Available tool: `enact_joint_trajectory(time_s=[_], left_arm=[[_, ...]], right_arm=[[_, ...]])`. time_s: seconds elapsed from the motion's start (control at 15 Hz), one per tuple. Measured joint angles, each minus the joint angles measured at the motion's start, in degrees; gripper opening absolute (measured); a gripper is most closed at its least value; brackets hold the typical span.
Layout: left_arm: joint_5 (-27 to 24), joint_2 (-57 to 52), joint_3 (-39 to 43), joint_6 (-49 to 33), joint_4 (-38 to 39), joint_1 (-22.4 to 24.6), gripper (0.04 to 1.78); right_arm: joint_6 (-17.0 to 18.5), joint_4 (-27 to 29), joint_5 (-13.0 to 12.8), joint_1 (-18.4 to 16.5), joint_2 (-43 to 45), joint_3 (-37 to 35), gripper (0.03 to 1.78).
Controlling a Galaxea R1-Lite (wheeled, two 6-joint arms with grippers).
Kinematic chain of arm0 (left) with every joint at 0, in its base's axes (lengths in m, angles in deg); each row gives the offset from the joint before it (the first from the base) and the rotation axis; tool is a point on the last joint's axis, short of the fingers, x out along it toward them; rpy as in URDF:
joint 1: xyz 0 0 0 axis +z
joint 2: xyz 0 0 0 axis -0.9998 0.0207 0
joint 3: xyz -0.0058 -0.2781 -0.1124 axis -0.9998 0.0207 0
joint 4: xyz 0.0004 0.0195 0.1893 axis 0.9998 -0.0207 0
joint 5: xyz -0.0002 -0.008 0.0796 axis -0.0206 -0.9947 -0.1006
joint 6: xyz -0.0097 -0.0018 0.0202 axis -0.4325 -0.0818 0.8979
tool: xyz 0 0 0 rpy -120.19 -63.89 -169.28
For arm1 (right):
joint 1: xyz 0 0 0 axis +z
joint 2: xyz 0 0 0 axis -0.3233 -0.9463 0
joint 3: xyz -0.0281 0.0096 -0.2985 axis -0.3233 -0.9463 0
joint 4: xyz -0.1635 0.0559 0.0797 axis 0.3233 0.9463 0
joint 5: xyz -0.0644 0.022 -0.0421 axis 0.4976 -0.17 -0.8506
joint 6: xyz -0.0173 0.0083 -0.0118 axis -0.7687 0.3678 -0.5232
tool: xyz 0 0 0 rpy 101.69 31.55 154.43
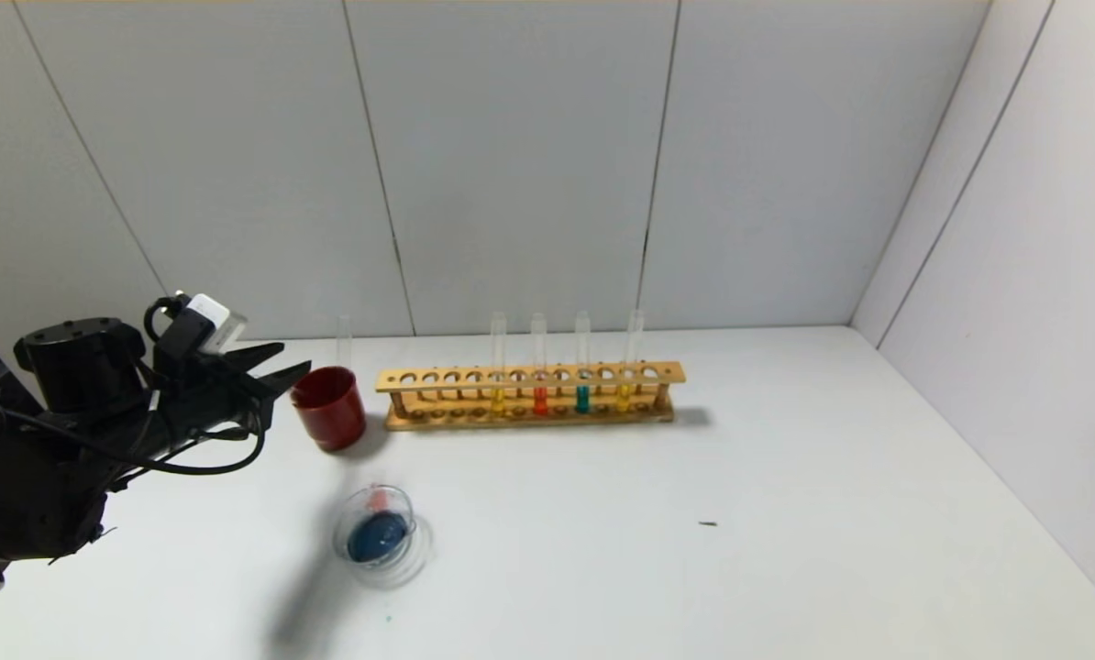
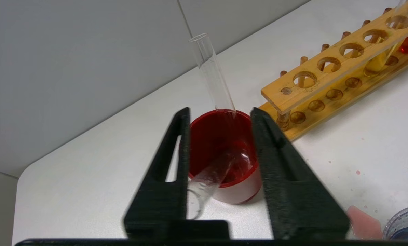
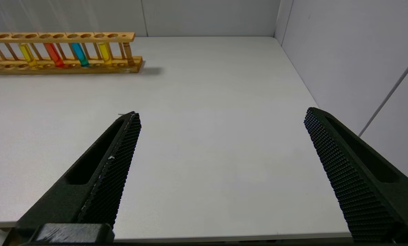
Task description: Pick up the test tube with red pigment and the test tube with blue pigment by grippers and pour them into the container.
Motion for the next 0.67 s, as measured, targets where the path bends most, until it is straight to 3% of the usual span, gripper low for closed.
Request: enact_joint_trajectory(time_s=[0.2, 0.33, 0.53, 0.67], left_arm=[[0.0, 0.02, 0.22, 0.2, 0.0, 0.0, 1.24], [0.02, -0.07, 0.22, 0.8, 0.07, -0.02, 1.5], [-0.06, -0.96, -0.18, 0.91, 0.02, -0.18, 1.72], [-0.05, -2.69, -1.05, 0.83, -0.23, -0.22, 1.75]], right_arm=[[0.0, 0.0, -0.02, 0.0, 0.0, 0.0, 1.75], [0.0, 0.0, 0.0, 0.0, 0.0, 0.0, 1.75], [-0.02, -0.02, -0.02, 0.0, 0.0, 0.0, 1.75], [0.0, 0.0, 0.0, 0.0, 0.0, 0.0, 1.75]])
